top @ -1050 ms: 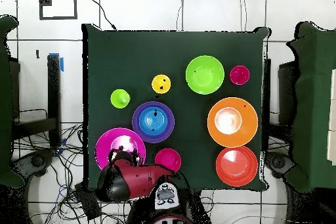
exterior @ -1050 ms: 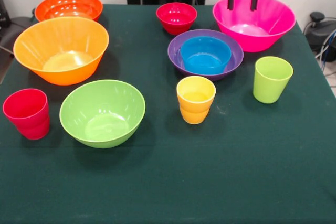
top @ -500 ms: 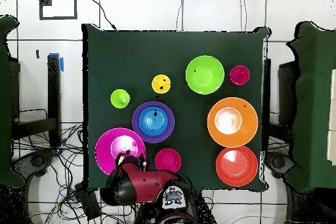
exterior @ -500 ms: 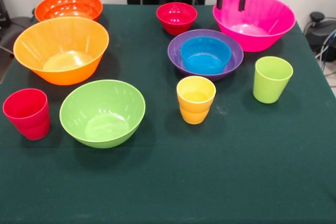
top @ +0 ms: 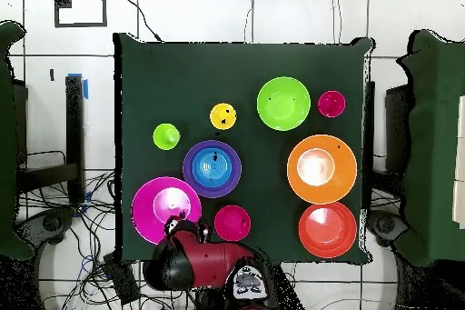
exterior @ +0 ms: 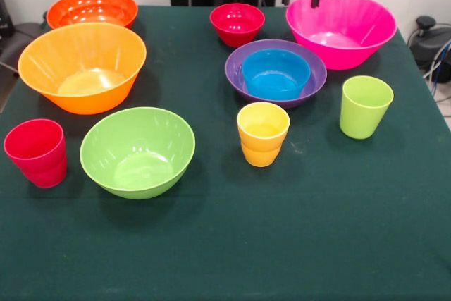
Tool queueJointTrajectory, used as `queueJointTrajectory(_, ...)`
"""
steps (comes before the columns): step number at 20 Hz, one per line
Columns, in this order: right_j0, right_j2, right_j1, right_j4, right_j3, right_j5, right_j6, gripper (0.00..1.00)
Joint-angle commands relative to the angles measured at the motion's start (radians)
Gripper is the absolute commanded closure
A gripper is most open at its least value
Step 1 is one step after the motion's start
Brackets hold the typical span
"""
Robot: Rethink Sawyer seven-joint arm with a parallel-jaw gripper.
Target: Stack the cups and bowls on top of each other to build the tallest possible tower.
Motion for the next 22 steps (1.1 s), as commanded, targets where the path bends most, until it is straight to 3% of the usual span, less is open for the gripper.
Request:
queueJointTrajectory(1,0.007,0.023,0.119,-0.009,-0.012,-0.078,0.157,0.0)
queueJointTrajectory(13,-0.006,0.005,0.229,-0.028,-0.064,-0.171,0.138,0.0)
queueJointTrajectory(22,-0.012,0.004,0.261,-0.032,-0.077,-0.199,0.132,0.0)
